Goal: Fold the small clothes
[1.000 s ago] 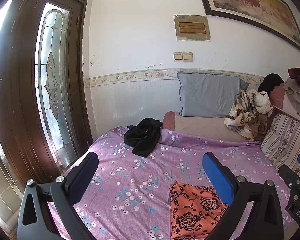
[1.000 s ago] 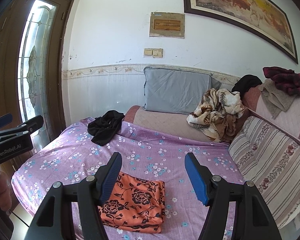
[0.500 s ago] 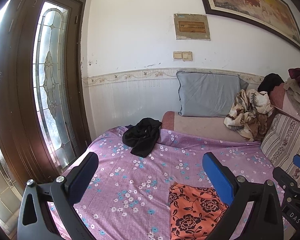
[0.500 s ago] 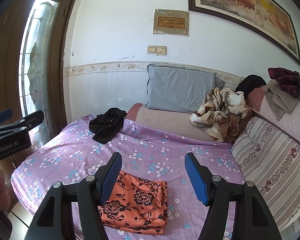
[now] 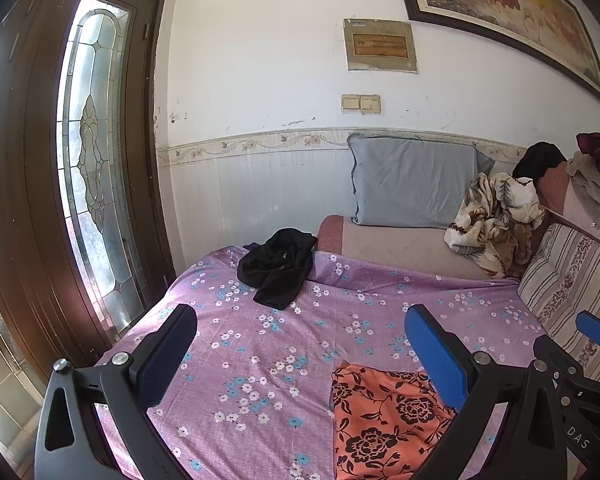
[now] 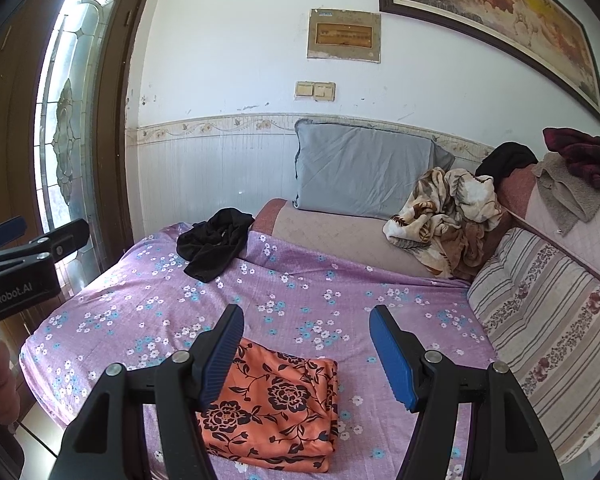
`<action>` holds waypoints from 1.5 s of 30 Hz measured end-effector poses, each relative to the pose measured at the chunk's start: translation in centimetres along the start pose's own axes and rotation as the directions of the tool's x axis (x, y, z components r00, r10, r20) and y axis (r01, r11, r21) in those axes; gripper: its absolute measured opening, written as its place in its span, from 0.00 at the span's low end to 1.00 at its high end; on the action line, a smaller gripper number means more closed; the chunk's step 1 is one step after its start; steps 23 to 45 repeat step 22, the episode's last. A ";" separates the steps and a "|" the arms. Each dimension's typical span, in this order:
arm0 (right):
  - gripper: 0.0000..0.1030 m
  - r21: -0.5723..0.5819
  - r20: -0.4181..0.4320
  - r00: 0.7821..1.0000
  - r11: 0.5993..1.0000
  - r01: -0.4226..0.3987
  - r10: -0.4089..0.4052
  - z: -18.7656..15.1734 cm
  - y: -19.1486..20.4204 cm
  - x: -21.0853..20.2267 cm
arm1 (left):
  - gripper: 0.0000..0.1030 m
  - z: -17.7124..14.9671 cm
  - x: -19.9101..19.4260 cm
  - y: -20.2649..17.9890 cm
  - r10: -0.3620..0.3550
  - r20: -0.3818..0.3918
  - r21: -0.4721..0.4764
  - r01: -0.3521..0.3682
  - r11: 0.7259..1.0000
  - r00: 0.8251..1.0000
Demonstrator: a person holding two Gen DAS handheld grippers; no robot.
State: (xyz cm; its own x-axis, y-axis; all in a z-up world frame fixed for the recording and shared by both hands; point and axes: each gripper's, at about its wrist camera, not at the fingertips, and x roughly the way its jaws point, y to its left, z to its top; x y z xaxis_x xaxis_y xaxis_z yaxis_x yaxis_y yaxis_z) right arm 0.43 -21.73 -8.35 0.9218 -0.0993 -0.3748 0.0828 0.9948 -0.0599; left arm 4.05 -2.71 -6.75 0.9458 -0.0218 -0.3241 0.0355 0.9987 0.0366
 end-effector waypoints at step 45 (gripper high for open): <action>0.67 0.009 -0.039 0.999 1.000 -0.025 0.025 -0.1 -0.2 4.9 | 1.00 -0.5 5.4 -0.4 -0.043 -0.080 -0.025 0.041 0.999 0.996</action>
